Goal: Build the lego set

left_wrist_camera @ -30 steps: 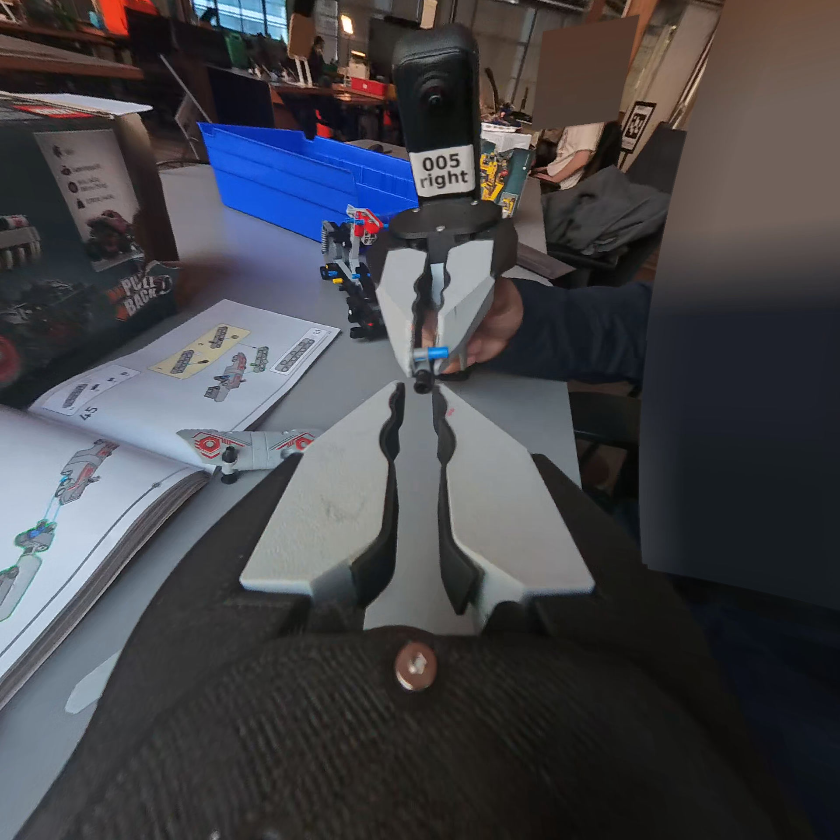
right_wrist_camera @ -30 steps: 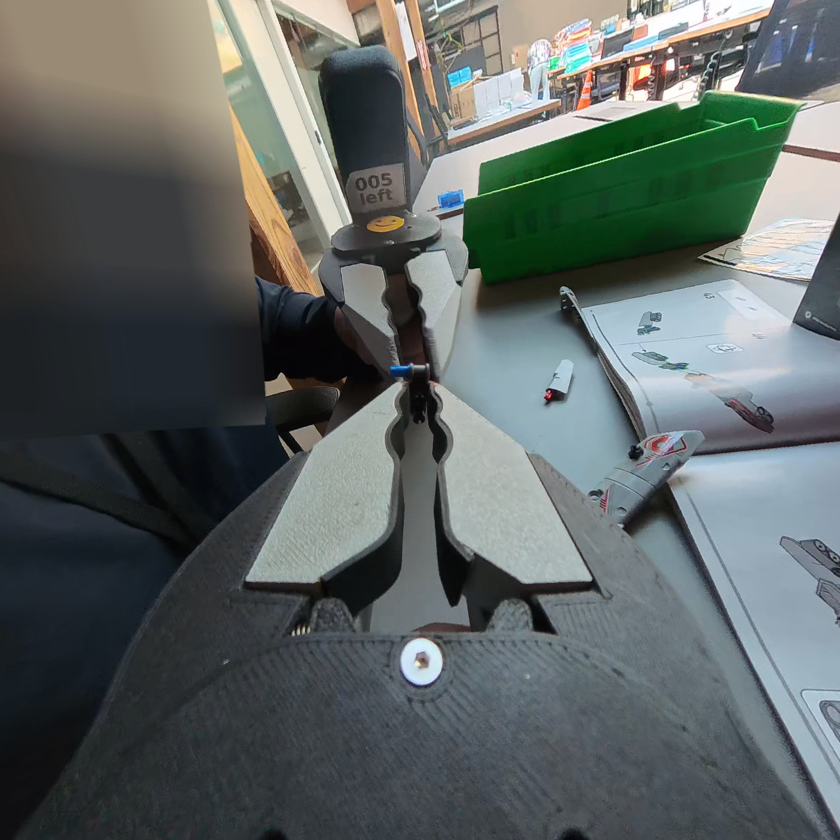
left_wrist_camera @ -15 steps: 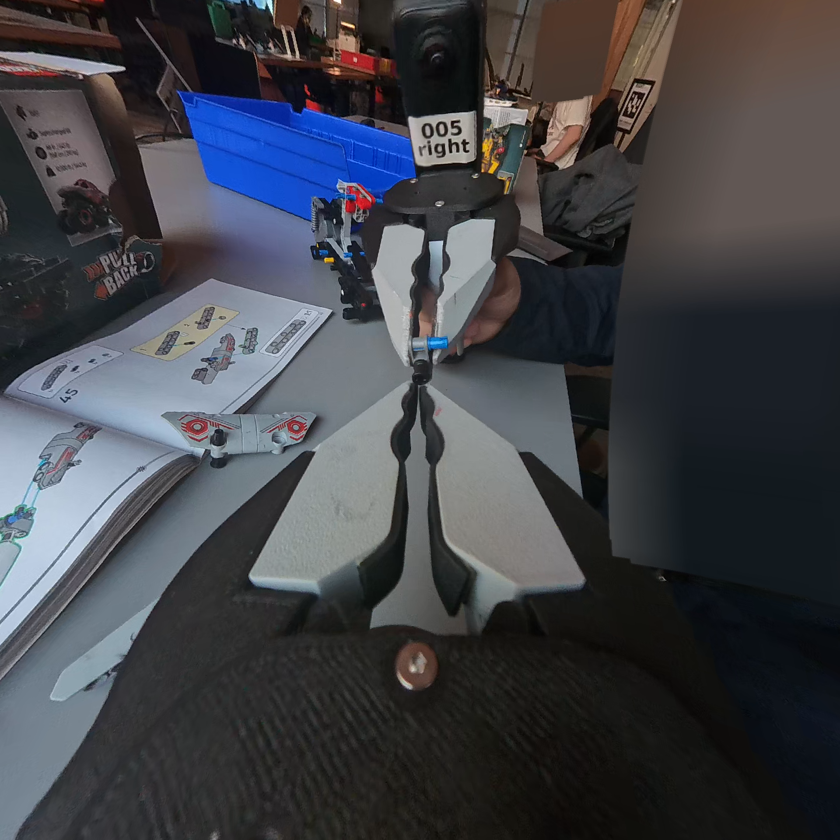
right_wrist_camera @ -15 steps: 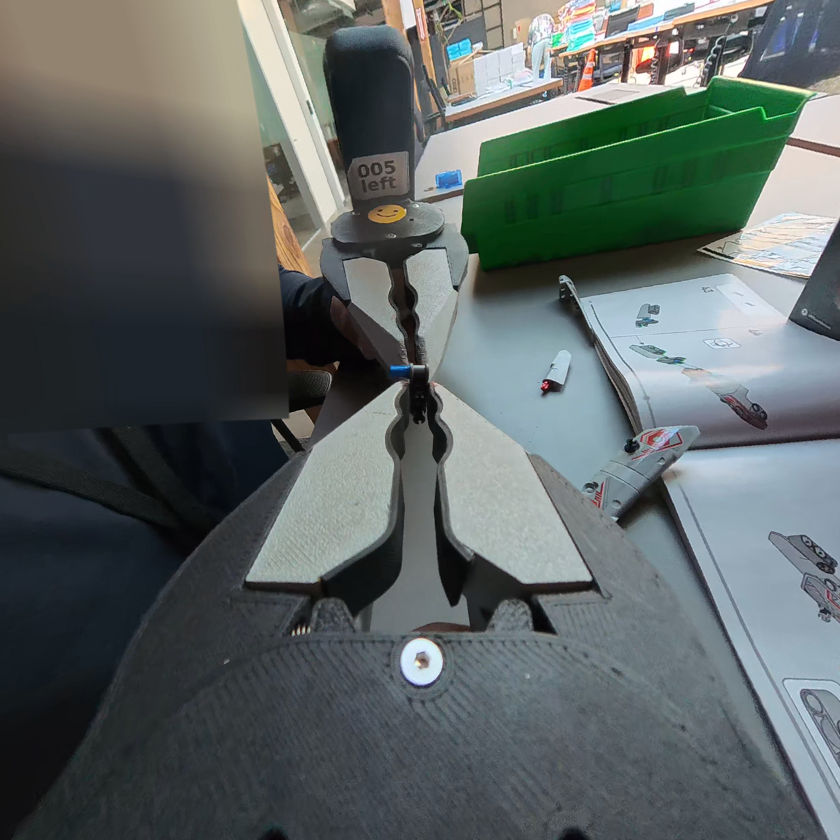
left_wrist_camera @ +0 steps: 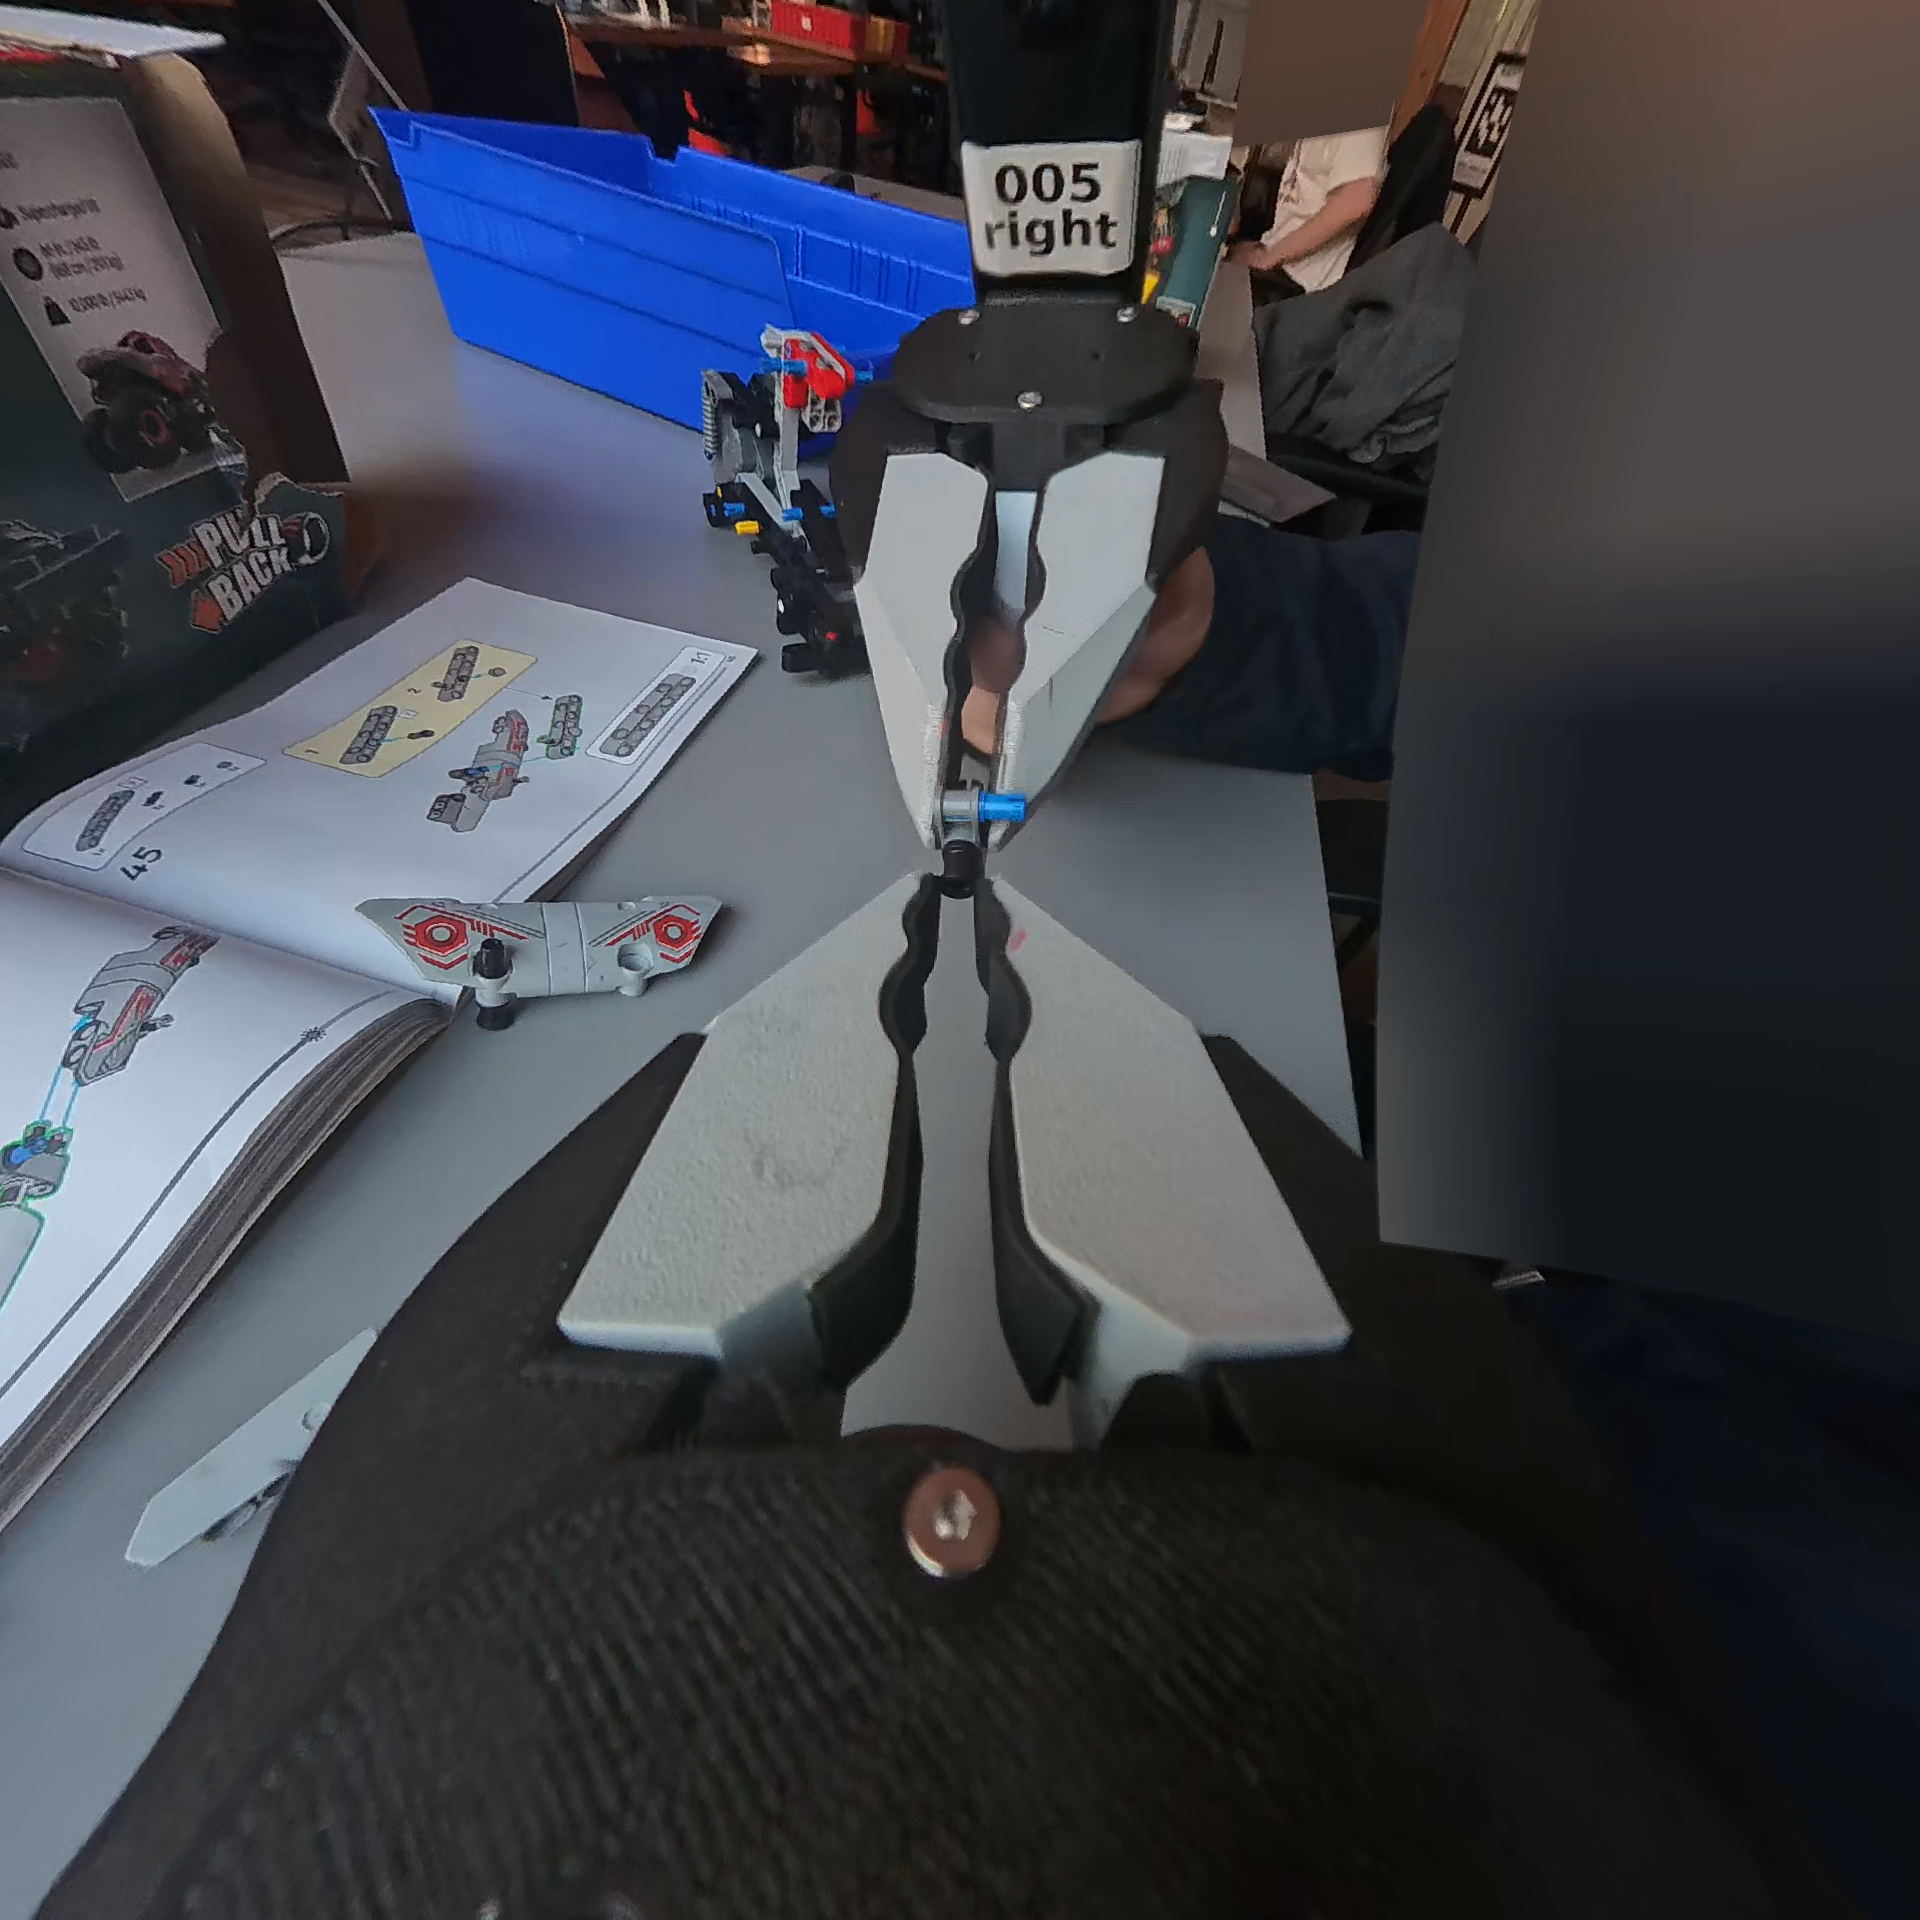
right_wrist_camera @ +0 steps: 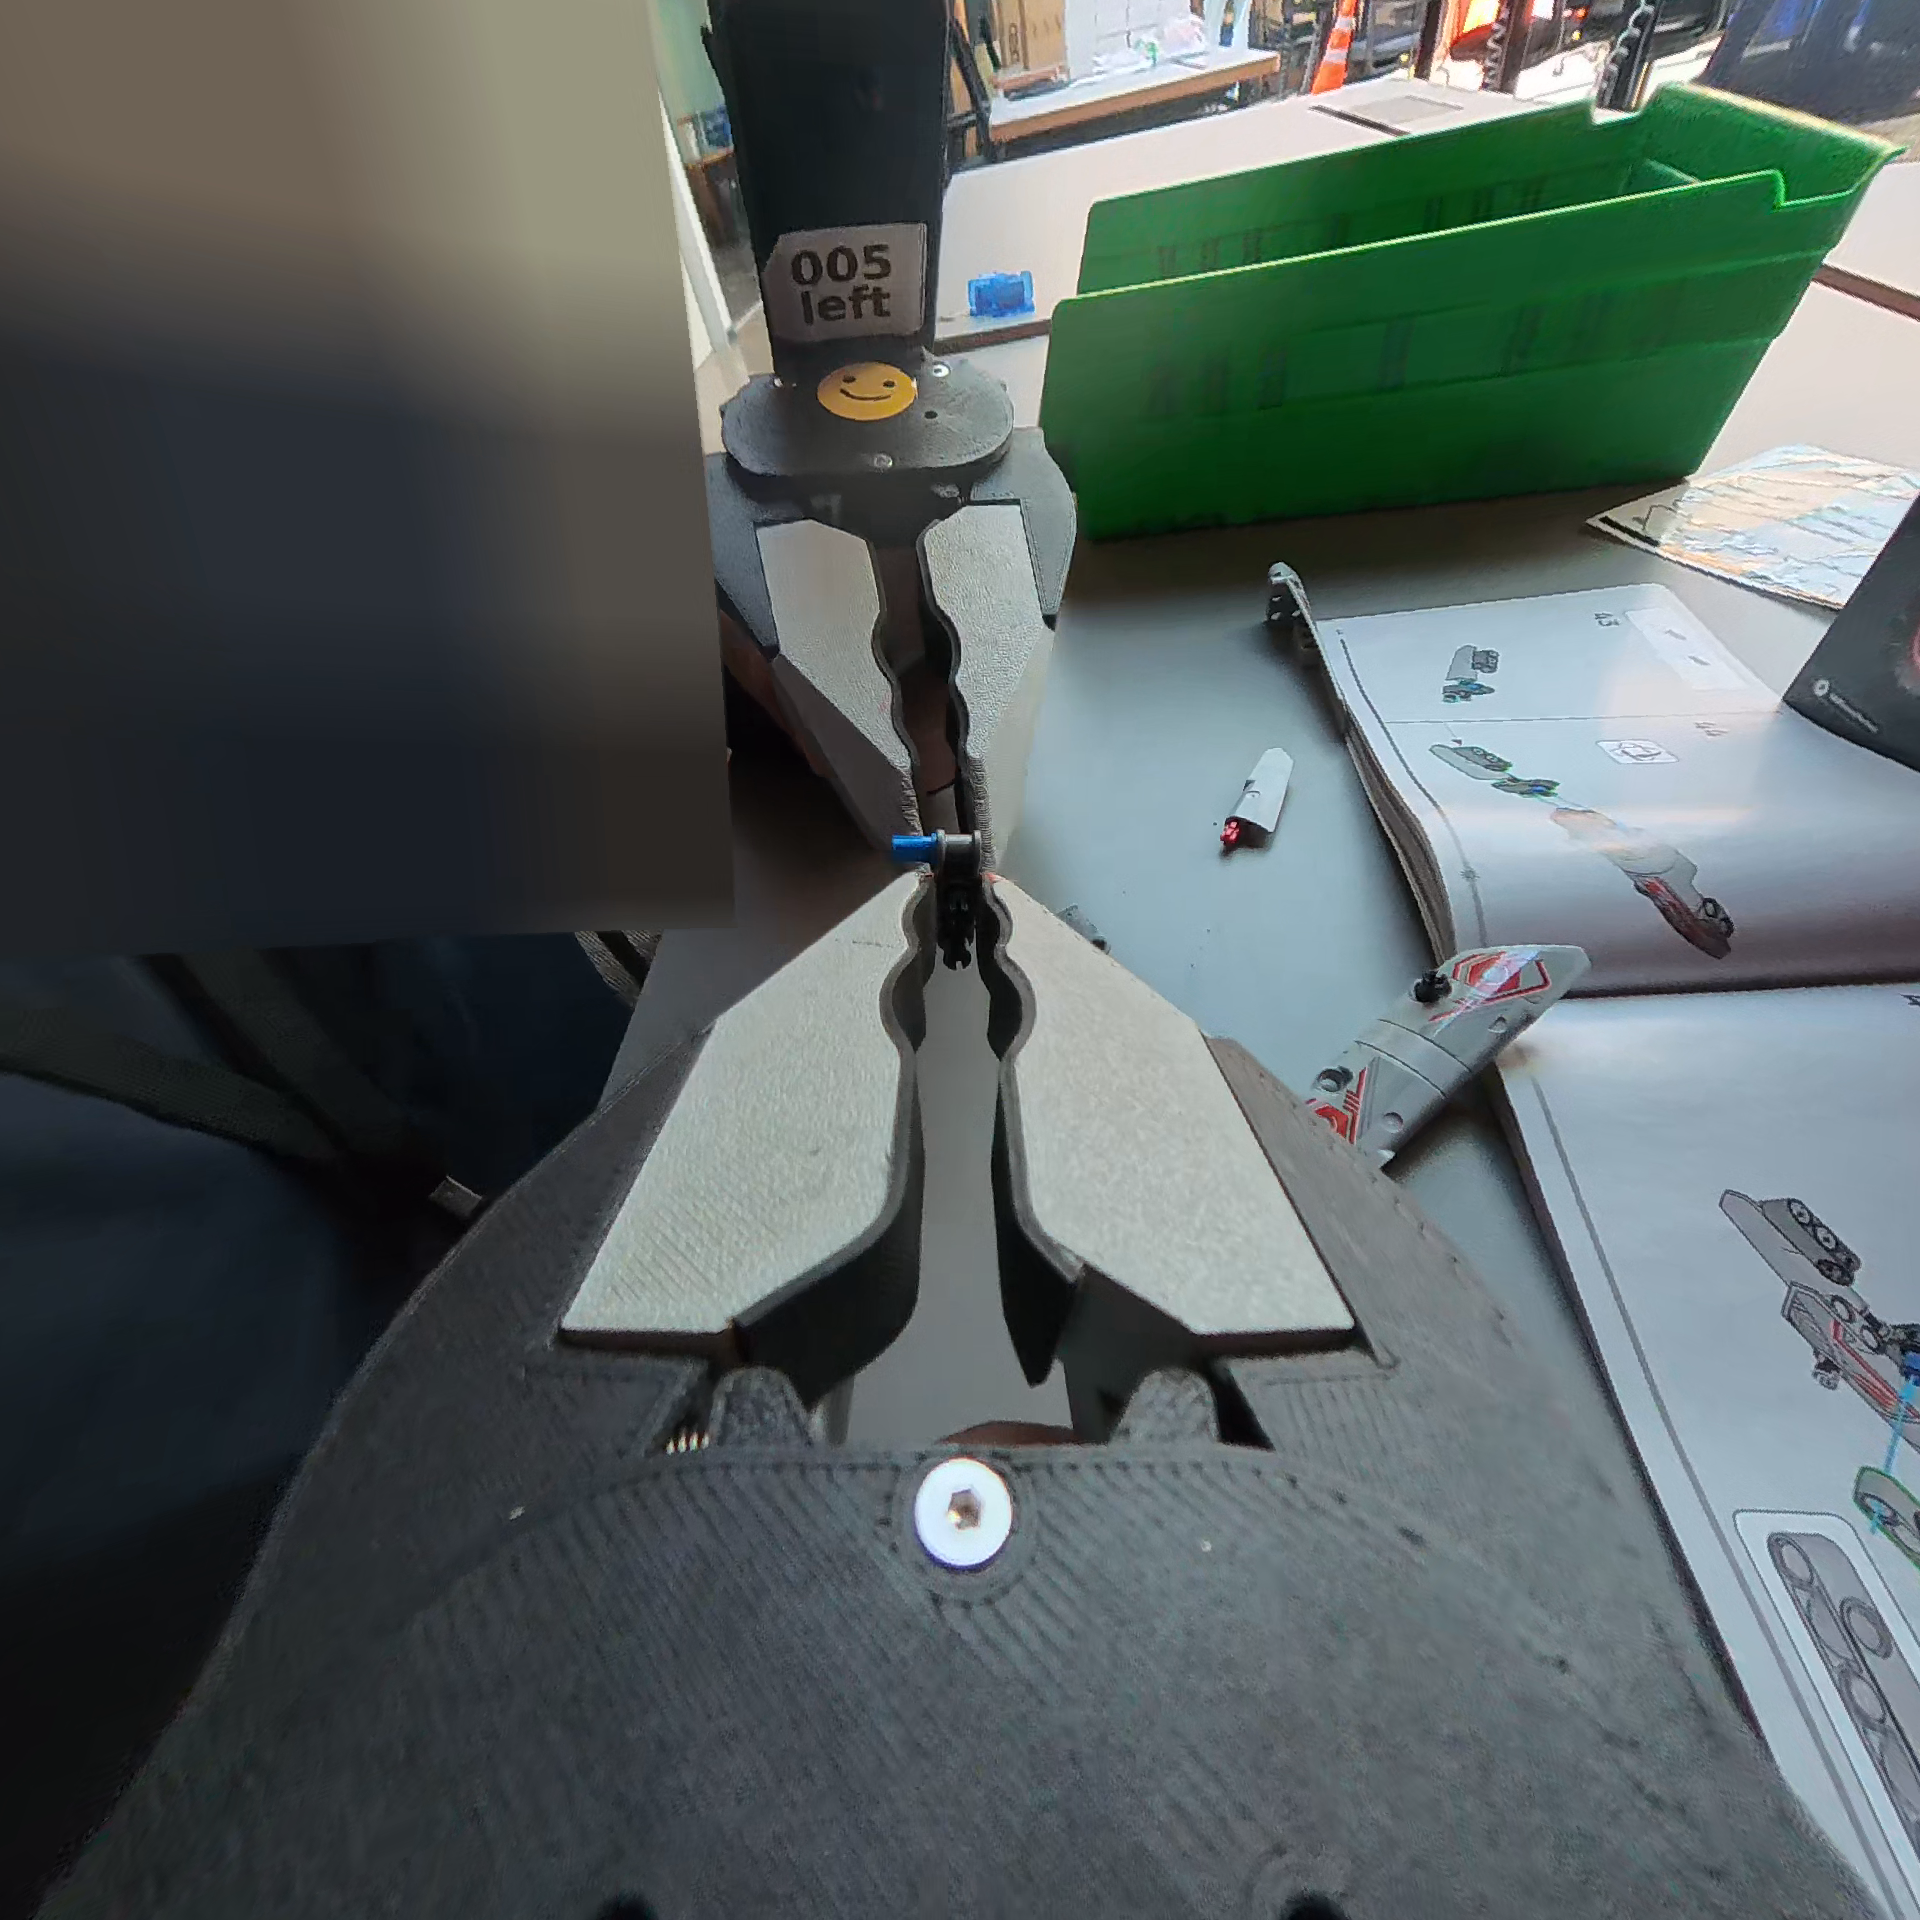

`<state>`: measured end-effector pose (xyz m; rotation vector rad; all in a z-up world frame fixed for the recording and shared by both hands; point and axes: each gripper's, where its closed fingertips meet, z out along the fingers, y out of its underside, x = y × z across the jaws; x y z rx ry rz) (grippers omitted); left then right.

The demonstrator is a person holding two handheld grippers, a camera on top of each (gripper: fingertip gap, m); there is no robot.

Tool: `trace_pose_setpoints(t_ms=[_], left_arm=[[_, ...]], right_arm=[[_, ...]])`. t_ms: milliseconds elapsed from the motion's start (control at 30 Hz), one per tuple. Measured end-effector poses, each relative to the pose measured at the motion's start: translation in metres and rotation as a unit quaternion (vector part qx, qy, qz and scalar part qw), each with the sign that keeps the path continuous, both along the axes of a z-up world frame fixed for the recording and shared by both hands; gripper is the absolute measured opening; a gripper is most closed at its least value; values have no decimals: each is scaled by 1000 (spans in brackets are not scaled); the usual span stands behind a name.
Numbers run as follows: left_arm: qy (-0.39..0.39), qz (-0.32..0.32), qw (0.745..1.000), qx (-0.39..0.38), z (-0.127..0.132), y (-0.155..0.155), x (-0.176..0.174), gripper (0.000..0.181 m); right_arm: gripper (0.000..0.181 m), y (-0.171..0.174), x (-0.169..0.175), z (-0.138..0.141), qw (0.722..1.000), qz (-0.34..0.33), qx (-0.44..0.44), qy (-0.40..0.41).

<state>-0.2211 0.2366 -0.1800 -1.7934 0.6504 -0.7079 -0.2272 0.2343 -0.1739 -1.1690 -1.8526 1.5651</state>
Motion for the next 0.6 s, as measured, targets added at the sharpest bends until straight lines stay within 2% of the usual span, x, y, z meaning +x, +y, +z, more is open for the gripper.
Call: trace_pose_setpoints(t_ms=[33,433,600], left_arm=[[7,-1,1000,0,-2,0,0,3],[45,-17,997,-57,-22,-2,2,1],[31,0,998,-49,-18,2,1,2]], right_arm=[[5,-1,0,-2,1000,0,7,-2],[5,-4,2,-24,998,17,46,-43],[4,1,0,-19,999,10,27,-38]])
